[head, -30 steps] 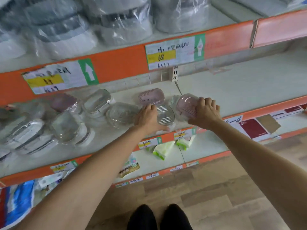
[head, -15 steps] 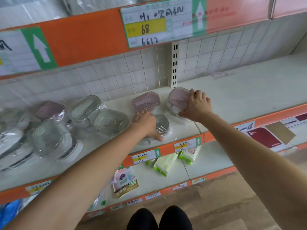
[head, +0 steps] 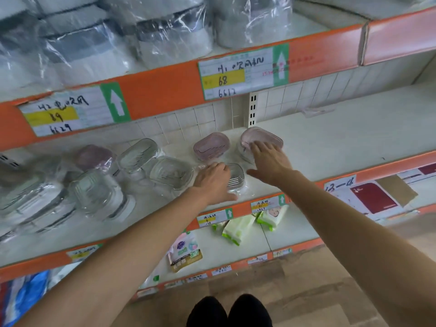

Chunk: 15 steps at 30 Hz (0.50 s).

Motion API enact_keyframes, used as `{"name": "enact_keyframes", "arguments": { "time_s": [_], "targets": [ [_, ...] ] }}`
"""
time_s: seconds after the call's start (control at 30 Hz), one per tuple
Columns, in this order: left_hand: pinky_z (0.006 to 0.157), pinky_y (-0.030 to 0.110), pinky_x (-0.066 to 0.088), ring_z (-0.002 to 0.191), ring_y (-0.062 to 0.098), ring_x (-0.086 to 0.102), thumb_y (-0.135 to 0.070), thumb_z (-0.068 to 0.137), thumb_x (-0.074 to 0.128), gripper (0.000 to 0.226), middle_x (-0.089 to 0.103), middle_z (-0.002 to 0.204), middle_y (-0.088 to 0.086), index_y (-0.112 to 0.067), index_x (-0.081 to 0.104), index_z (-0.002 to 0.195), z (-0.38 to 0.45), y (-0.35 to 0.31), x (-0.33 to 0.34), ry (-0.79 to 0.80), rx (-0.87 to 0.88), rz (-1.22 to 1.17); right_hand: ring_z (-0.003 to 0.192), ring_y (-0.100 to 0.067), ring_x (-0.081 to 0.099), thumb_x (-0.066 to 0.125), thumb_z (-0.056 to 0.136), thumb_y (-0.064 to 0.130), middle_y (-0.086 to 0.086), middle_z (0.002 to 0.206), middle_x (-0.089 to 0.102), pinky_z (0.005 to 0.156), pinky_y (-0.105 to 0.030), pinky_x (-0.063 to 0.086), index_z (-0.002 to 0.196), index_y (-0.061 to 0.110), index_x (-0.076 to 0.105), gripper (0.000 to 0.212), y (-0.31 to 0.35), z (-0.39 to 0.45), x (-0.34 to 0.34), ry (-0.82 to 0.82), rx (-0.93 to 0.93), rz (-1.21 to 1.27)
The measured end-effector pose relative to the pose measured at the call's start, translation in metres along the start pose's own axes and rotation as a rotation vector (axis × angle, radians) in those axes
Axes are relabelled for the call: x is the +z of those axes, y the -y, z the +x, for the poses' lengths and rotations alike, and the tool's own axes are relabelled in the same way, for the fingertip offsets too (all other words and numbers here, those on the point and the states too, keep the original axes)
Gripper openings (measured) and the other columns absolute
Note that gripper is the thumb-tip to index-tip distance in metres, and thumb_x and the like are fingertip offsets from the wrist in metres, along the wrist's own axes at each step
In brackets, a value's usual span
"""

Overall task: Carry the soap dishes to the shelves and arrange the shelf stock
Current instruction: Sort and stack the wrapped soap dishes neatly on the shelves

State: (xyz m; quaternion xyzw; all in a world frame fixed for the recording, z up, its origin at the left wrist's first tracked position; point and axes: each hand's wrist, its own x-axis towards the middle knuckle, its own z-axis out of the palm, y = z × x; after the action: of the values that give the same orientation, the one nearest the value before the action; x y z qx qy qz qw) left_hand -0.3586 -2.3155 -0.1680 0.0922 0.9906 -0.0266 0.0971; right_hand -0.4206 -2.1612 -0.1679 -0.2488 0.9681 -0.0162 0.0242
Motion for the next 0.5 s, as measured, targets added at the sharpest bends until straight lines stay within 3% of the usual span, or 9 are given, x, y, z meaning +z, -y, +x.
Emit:
{"name": "enact_keyframes", "arguments": {
  "time_s": [0.13, 0.27, 0.5],
  "targets": [
    [0.098, 0.035, 0.038, 0.121, 0.027, 0.046, -0.039, 0.086, 0.063, 0.049, 0.050, 0.129, 0.010, -0.006, 0.051, 0.121, -0.024, -0.001, -0.018, 0.025, -0.001, -0.046, 0.132, -0.027, 0.032, 0.055, 0.091, 0.039, -0.012, 0.140, 0.040, 0.106, -0.036, 0.027, 0.137, 0.006, 0.033, 0.061, 0.012, -0.028, -0.016, 0.116, -0.060, -0.048],
    [0.091, 0.036, 0.043, 0.117, 0.031, 0.051, -0.032, 0.089, 0.061, 0.046, 0.053, 0.125, 0.013, -0.006, 0.050, 0.125, -0.056, -0.003, -0.045, 0.101, -0.049, -0.055, 0.128, -0.030, 0.036, 0.056, 0.091, 0.034, -0.013, 0.136, 0.042, 0.102, -0.036, 0.031, 0.133, 0.004, 0.037, 0.055, 0.019, -0.050, -0.040, 0.223, -0.078, 0.008],
    [0.078, 0.034, 0.045, 0.108, 0.031, 0.056, -0.026, 0.086, 0.062, 0.032, 0.056, 0.113, 0.014, -0.002, 0.058, 0.108, -0.127, 0.006, -0.076, 0.301, -0.178, -0.160, 0.129, -0.027, 0.036, 0.058, 0.089, 0.035, -0.012, 0.136, 0.043, 0.102, -0.036, 0.033, 0.135, 0.006, 0.039, 0.057, 0.056, -0.088, -0.084, 0.351, -0.216, 0.045]
  ]
}}
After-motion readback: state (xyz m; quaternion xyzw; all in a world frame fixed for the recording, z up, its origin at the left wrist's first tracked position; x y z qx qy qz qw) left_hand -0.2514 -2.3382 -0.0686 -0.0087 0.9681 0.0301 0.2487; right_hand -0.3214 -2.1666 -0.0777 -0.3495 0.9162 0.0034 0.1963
